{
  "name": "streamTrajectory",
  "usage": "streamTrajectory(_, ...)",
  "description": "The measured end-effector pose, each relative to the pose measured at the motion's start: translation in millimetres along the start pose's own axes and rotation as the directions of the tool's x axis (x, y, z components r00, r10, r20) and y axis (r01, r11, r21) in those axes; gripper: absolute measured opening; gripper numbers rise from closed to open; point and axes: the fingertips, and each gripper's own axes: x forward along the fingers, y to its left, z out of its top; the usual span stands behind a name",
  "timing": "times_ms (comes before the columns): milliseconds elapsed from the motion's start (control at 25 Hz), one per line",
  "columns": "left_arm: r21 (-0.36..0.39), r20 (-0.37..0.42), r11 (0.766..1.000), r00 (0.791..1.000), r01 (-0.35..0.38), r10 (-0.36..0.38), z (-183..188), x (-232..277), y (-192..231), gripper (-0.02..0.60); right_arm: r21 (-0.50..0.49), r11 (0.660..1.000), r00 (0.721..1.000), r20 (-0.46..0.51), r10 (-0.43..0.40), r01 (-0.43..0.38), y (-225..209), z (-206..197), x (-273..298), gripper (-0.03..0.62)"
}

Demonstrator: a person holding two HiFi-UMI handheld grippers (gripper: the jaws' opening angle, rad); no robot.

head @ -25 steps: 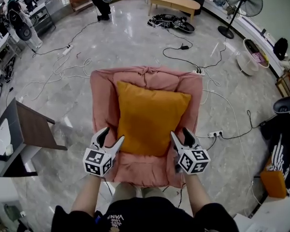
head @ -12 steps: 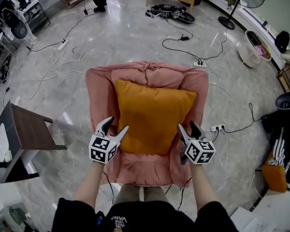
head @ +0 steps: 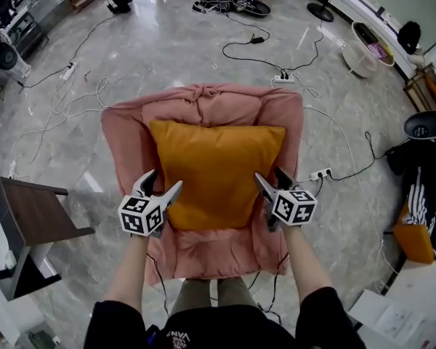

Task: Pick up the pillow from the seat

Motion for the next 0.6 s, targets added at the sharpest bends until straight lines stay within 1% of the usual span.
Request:
streamTrajectory(160,-0.026,-0.017,0.999,1.000,0.023,-0.023,-3,13,6,0.353,0.046,0.999,1.000,-0.011,0.014,-0.014,-10,-7,13,0.316)
streamTrajectory(360,-0.029,-0.052,0.998,0.997,0.060,-0.062,-9,31,3,0.364,0.081,0.996,0.999,-0.029,0.029,-0.026,-21,-14,28,0.327)
streamTrajectory(480,-0.031,-0.065,0.998,0.996,0.058,-0.060,-12,42,3,0.364,0.110,0.993,0.998,-0.031,0.049,-0.046,-23,-18,35,0.327)
streamTrajectory(600,-0.035,-0.071,0.999,0.997,0.040,-0.042,-14,50,4,0.364,0.126,0.990,0.997,-0.026,0.068,-0.064,-20,-20,41,0.324)
